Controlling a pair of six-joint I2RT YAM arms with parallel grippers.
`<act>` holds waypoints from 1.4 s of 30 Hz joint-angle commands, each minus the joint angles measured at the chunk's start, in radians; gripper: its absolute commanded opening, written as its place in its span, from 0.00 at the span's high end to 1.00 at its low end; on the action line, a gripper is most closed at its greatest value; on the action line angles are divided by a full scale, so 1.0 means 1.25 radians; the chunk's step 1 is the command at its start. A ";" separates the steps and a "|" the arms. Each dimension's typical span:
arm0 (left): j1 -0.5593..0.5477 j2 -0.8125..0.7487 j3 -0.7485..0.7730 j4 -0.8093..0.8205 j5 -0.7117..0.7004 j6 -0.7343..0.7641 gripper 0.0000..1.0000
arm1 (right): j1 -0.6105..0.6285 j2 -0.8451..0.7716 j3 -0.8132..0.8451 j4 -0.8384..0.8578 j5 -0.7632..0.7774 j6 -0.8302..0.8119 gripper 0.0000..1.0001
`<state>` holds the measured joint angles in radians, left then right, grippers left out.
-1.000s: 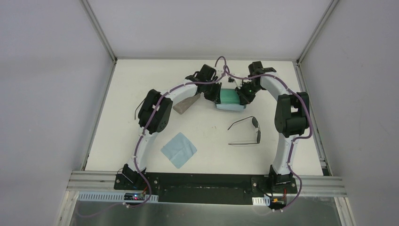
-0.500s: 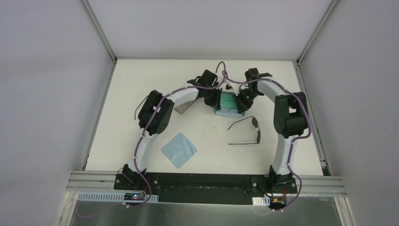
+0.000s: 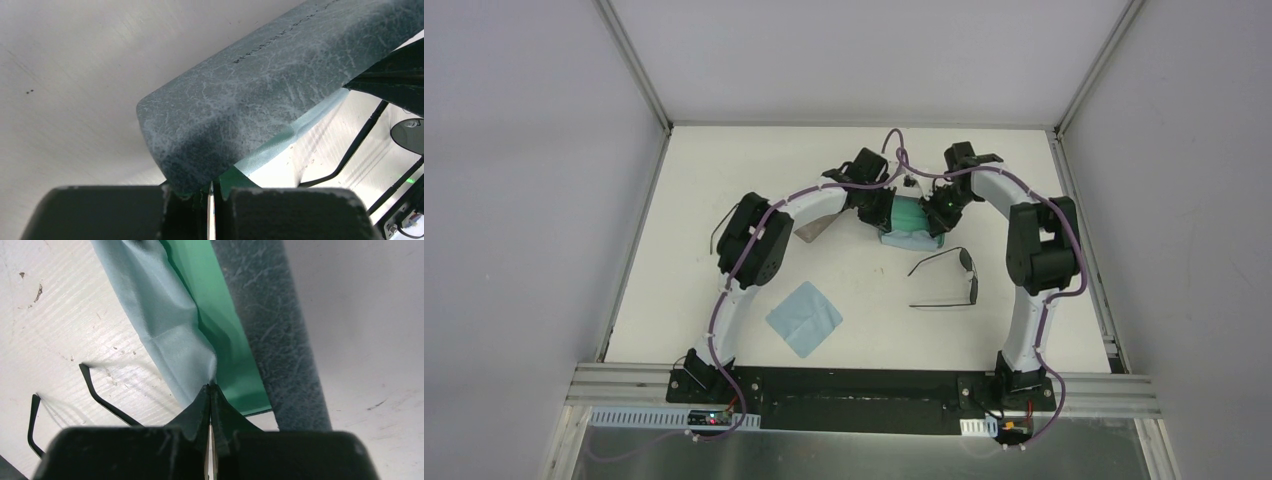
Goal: Organize the sunglasses
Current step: Place the glasses cleaning cloth in the sunglasses case.
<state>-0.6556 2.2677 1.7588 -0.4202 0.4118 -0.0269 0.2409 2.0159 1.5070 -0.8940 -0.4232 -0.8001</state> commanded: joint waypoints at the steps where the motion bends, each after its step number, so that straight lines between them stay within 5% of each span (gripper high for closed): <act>1: -0.025 -0.088 0.037 0.040 -0.029 0.041 1.00 | 0.009 -0.044 0.036 0.013 0.026 0.017 1.00; 42: -0.025 -0.050 0.089 0.041 -0.127 0.057 1.00 | 0.010 -0.021 0.051 0.095 0.119 0.068 1.00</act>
<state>-0.6556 2.2398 1.8179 -0.4252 0.2680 -0.0109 0.2405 1.9831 1.5372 -0.7864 -0.3023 -0.7345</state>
